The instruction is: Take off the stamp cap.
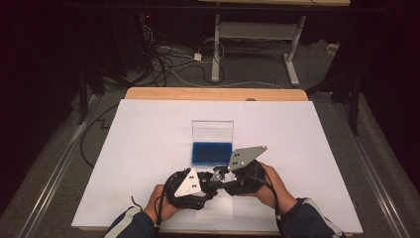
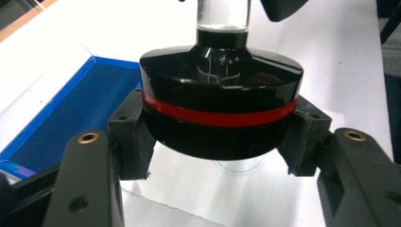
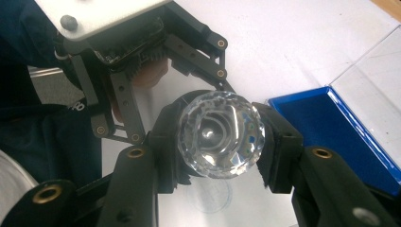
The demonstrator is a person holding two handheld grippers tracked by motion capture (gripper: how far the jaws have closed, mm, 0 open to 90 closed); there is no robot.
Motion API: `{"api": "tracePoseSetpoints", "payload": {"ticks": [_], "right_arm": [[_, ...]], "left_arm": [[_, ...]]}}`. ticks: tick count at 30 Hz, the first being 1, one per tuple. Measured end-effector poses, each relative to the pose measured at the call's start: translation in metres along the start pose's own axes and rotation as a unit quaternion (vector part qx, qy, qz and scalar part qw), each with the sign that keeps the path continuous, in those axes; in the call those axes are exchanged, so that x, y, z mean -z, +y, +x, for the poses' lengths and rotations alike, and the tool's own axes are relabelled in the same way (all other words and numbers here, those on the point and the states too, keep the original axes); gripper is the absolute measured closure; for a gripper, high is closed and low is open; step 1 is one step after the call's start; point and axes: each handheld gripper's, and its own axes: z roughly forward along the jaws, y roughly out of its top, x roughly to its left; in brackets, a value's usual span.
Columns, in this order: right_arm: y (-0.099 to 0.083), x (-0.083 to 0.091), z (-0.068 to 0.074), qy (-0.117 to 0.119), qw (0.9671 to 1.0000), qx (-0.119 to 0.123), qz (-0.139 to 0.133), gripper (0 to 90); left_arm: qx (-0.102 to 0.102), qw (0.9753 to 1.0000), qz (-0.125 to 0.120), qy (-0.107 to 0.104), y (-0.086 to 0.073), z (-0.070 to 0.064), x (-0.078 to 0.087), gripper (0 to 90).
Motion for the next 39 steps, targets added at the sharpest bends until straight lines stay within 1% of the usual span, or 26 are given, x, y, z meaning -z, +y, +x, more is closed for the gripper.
{"api": "tracePoseSetpoints", "payload": {"ticks": [5,8,10,12,13,14,15,16,17,18,19,22,24,25,29,30,33,35,39], "right_arm": [[-0.001,0.002,0.001,-0.004,1.0000,0.000,-0.004,56.7],[-0.002,0.003,-0.001,-0.002,0.9999,-0.009,-0.009,56.7],[-0.002,0.004,-0.001,-0.002,0.9999,-0.009,-0.010,56.8],[-0.003,0.004,-0.001,-0.005,0.9999,-0.012,-0.010,56.8],[-0.003,0.004,0.000,-0.006,0.9999,-0.011,-0.010,56.8],[-0.003,0.004,0.000,-0.009,0.9998,-0.011,-0.011,56.8],[-0.003,0.004,0.000,-0.008,0.9998,-0.012,-0.011,56.8],[-0.003,0.003,0.000,-0.009,0.9998,-0.014,-0.010,56.8],[-0.003,0.002,0.000,-0.012,0.9998,-0.010,-0.008,56.8],[-0.003,0.001,0.002,-0.017,0.9998,-0.011,-0.002,56.8],[-0.003,0.001,0.002,-0.017,0.9998,-0.011,-0.002,56.8],[-0.002,-0.002,0.006,-0.030,0.9994,0.003,0.018,56.7],[-0.001,-0.005,0.007,-0.033,0.9992,0.004,0.023,56.7],[-0.002,-0.006,0.007,-0.033,0.9992,0.001,0.025,56.7],[-0.003,-0.007,0.006,-0.030,0.9993,-0.001,0.025,56.7],[-0.003,-0.007,0.006,-0.030,0.9993,-0.004,0.022,56.7],[-0.004,-0.008,0.005,-0.028,0.9993,-0.006,0.023,56.7],[-0.003,-0.009,0.006,-0.027,0.9993,-0.005,0.023,56.7],[-0.004,-0.009,0.006,-0.026,0.9994,-0.009,0.023,56.7]], "left_arm": [[0.003,1.0000,-0.006,0.003,0.000,-0.001,0.002,36.6],[0.006,0.9999,-0.013,0.009,0.000,-0.001,0.004,36.5],[-0.001,0.9998,-0.010,0.015,0.000,-0.002,0.004,36.5],[-0.001,0.9998,-0.008,0.017,0.000,-0.002,0.004,36.6],[-0.002,0.9997,-0.009,0.023,0.000,-0.003,0.004,36.6],[0.000,0.9998,-0.009,0.020,0.000,-0.003,0.004,36.6],[0.000,0.9998,-0.005,0.020,0.000,-0.003,0.003,36.6],[-0.002,0.9997,-0.001,0.025,0.000,-0.003,0.002,36.6],[0.001,0.9998,0.001,0.022,0.000,-0.003,0.002,36.6],[0.000,0.9997,0.004,0.023,0.000,-0.003,0.001,36.6],[-0.003,0.9996,0.011,0.026,0.000,-0.003,0.000,36.6],[-0.003,0.9994,0.025,0.022,-0.001,-0.004,-0.005,36.6],[0.005,0.9994,0.029,0.017,-0.001,-0.003,-0.006,36.5],[0.005,0.9993,0.032,0.019,-0.001,-0.003,-0.007,36.3],[0.009,0.9993,0.032,0.017,-0.001,-0.003,-0.009,36.2],[0.010,0.9994,0.032,0.013,-0.001,-0.003,-0.009,36.1],[0.009,0.9993,0.035,0.012,-0.001,-0.003,-0.010,36.1],[0.010,0.9993,0.036,0.006,-0.002,-0.003,-0.011,36.1],[0.013,0.9993,0.035,0.003,-0.002,-0.002,-0.011,36.0]]}}
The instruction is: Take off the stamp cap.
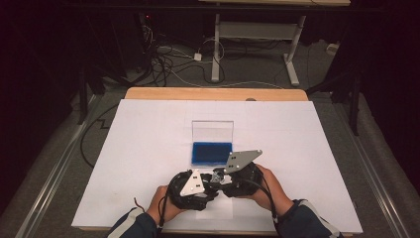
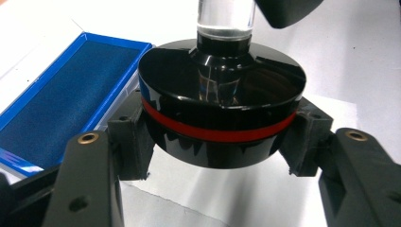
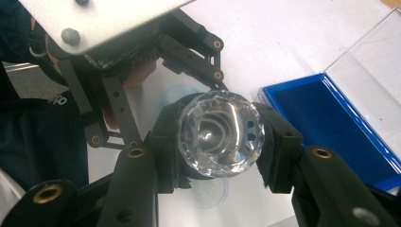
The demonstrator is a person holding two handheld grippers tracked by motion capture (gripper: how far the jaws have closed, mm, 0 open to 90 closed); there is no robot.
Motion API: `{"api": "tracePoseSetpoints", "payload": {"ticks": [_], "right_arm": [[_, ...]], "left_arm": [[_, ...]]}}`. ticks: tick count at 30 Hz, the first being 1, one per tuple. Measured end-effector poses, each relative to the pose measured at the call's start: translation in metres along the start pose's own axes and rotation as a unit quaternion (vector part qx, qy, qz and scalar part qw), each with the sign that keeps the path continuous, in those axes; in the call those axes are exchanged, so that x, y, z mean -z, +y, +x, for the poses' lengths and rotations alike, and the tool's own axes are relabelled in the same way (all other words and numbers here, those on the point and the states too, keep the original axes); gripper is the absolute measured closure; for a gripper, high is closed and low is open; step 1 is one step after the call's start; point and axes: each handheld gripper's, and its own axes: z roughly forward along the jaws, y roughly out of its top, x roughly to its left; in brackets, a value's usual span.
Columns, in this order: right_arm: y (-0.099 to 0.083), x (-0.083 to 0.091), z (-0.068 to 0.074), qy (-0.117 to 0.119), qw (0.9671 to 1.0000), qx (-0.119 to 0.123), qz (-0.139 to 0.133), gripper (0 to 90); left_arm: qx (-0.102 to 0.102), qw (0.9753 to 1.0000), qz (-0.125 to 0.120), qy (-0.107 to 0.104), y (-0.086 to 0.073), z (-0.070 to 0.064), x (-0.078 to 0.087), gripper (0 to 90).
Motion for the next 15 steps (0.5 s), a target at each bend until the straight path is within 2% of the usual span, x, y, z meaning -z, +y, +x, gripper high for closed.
{"api": "tracePoseSetpoints", "payload": {"ticks": [3,8,9,11,13,15], "right_arm": [[-0.0003,-0.0006,0.0002,0.002,1.0000,0.001,0.002,56.7],[-0.0009,-0.0022,0.0005,0.002,1.0000,0.003,0.002,56.6],[-0.0012,-0.0031,0.0011,0.001,1.0000,0.002,0.003,56.7],[-0.0017,-0.0040,0.0020,0.003,1.0000,0.002,0.007,56.7],[-0.0026,-0.0050,0.0025,0.003,0.9999,0.003,0.012,56.7],[-0.0035,-0.0060,0.0018,0.005,0.9999,-0.002,0.014,56.7]], "left_arm": [[0.011,0.9998,-0.004,-0.013,-0.0012,0.0006,-0.0015,36.0],[0.013,0.9997,0.004,-0.021,-0.0015,0.0015,-0.0032,36.1],[0.020,0.9994,0.003,-0.028,-0.0019,0.0013,-0.0043,36.1],[0.011,0.9995,0.014,-0.025,-0.0014,0.0007,-0.0047,36.4],[0.012,0.9994,0.020,-0.025,-0.0016,0.0005,-0.0053,36.5],[-0.005,0.9995,0.027,-0.014,-0.0021,-0.0010,-0.0051,36.7]]}}
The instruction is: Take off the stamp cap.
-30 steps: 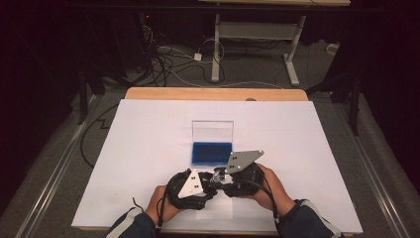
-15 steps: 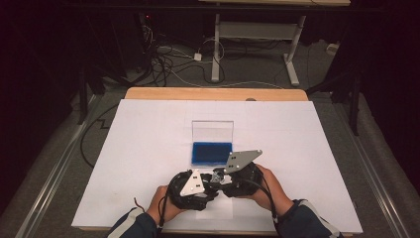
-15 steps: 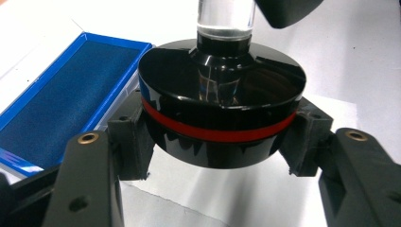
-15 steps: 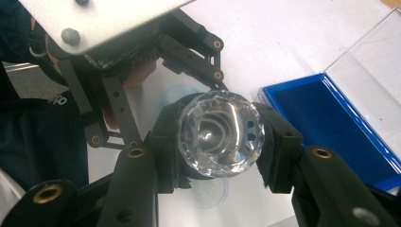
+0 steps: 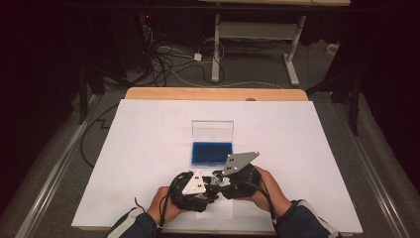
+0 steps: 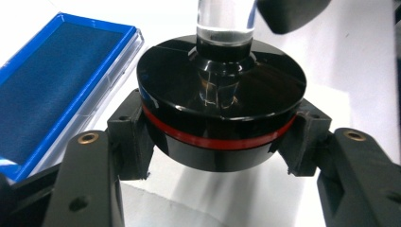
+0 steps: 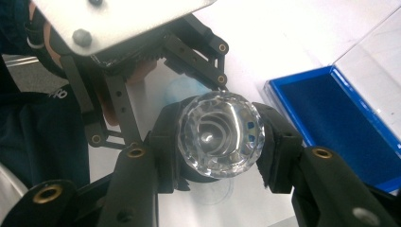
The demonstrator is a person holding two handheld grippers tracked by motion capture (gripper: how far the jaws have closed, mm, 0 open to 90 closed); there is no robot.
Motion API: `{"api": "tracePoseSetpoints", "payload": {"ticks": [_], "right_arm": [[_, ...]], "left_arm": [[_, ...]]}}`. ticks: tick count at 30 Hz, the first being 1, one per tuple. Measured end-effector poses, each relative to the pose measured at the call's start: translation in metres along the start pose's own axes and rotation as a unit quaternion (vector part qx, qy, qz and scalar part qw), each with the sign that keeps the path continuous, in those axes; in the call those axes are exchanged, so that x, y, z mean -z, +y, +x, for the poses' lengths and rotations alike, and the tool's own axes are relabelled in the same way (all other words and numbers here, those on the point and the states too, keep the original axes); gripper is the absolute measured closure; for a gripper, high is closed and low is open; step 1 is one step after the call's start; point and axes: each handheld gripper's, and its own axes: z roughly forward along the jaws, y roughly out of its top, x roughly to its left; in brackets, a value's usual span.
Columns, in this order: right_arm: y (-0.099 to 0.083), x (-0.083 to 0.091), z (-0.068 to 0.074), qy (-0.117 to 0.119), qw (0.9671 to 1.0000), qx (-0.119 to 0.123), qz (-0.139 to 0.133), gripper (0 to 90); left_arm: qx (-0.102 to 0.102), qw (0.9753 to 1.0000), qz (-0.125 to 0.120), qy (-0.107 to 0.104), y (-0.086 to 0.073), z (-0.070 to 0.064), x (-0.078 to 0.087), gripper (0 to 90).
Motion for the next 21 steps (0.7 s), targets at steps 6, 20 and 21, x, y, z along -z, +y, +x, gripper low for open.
{"api": "tracePoseSetpoints", "payload": {"ticks": [6,20,21], "right_arm": [[-0.002,0.006,-0.007,0.007,0.9997,-0.019,-0.016,56.8],[-0.006,0.028,-0.017,-0.016,0.9991,-0.017,-0.036,56.7],[-0.007,0.030,-0.018,-0.020,0.9991,-0.017,-0.035,56.7]], "left_arm": [[-0.004,1.0000,0.004,0.000,-0.002,-0.001,-0.001,36.6],[0.004,0.9999,-0.002,0.012,-0.011,0.008,0.012,36.5],[0.004,0.9999,-0.001,0.015,-0.012,0.008,0.014,36.5]]}}
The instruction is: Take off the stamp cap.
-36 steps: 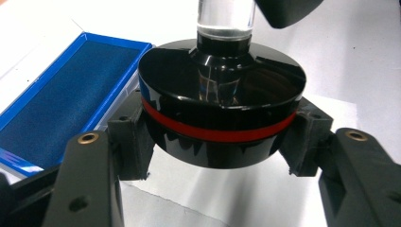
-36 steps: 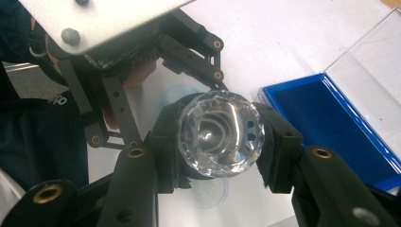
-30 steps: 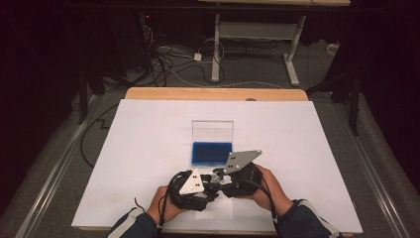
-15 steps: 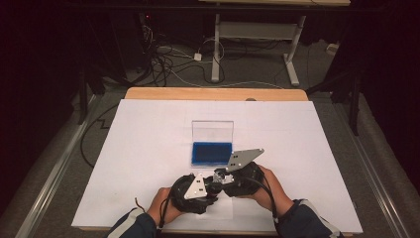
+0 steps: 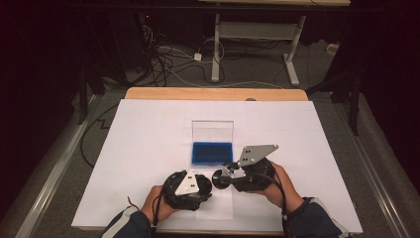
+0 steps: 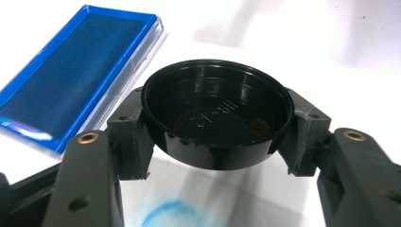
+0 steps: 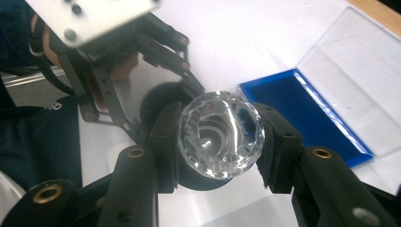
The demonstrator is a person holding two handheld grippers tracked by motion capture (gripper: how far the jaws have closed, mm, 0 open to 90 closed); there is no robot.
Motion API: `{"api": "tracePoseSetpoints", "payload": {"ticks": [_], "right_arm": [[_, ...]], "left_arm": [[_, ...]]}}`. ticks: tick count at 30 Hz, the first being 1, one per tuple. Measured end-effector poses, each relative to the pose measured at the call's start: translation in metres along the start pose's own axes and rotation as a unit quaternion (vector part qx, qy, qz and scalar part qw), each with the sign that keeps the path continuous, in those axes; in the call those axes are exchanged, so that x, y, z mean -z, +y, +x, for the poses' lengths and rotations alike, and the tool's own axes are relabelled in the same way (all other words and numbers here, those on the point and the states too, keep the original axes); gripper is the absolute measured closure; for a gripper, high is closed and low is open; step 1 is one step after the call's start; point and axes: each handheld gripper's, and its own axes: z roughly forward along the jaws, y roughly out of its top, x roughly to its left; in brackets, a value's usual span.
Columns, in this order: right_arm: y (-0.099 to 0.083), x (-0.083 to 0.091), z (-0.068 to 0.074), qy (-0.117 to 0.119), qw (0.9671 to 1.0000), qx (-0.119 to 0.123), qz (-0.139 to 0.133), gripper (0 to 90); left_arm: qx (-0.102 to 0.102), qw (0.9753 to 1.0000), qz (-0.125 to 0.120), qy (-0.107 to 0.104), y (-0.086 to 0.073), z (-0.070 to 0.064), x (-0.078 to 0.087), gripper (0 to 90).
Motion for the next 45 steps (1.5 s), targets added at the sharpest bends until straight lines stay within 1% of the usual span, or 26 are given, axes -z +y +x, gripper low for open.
{"api": "tracePoseSetpoints", "payload": {"ticks": [3,5,7,9,10,17,22,24,25,27,28,29,31,33,38,45], "right_arm": [[-0.002,0.005,-0.003,-0.005,1.0000,0.001,0.000,56.7],[-0.004,0.008,-0.005,-0.007,1.0000,-0.003,0.000,56.7],[-0.006,0.012,-0.007,-0.010,0.9999,-0.003,-0.001,56.7],[-0.007,0.015,-0.008,-0.016,0.9999,-0.004,0.001,56.6],[-0.008,0.017,-0.009,-0.019,0.9998,-0.002,0.002,56.6],[-0.014,0.022,-0.012,-0.024,0.9994,0.006,0.025,56.7],[-0.018,0.025,-0.013,-0.027,0.9992,0.006,0.030,56.7],[-0.019,0.026,-0.014,-0.029,0.9990,0.005,0.033,56.6],[-0.020,0.026,-0.014,-0.032,0.9989,0.004,0.034,56.7],[-0.021,0.027,-0.015,-0.037,0.9987,0.009,0.035,56.7],[-0.022,0.027,-0.016,-0.043,0.9985,0.006,0.033,56.7],[-0.023,0.028,-0.017,-0.043,0.9985,0.005,0.034,56.7],[-0.024,0.028,-0.018,-0.053,0.9979,0.007,0.037,56.6],[-0.025,0.028,-0.018,-0.049,0.9981,0.007,0.037,56.7],[-0.026,0.029,-0.019,-0.054,0.9977,0.005,0.039,56.6],[-0.025,0.031,-0.021,-0.052,0.9981,0.008,0.033,56.6]], "left_arm": [[0.006,1.0000,-0.005,0.002,-0.004,0.004,0.007,36.5],[0.005,0.9999,-0.008,0.003,-0.005,0.006,0.011,36.5],[0.005,0.9999,-0.010,0.009,-0.007,0.008,0.015,36.5],[0.013,0.9997,-0.016,0.014,-0.009,0.011,0.020,36.5],[0.016,0.9995,-0.019,0.017,-0.011,0.013,0.023,36.5],[0.017,0.9988,-0.027,0.037,-0.020,0.019,0.035,36.5],[0.032,0.9974,-0.040,0.051,-0.028,0.024,0.046,36.4],[0.031,0.9972,-0.037,0.058,-0.031,0.026,0.049,36.4],[0.033,0.9969,-0.039,0.060,-0.033,0.027,0.052,36.4],[0.035,0.9964,-0.040,0.066,-0.035,0.028,0.057,36.4],[0.037,0.9959,-0.044,0.069,-0.037,0.029,0.059,36.4],[0.041,0.9955,-0.047,0.071,-0.039,0.030,0.062,36.4],[0.046,0.9947,-0.050,0.077,-0.042,0.030,0.065,36.4],[0.049,0.9943,-0.051,0.080,-0.046,0.031,0.069,36.4],[0.054,0.9931,-0.052,0.090,-0.055,0.031,0.076,36.4],[0.076,0.9904,-0.057,0.101,-0.070,0.032,0.086,36.4]]}}
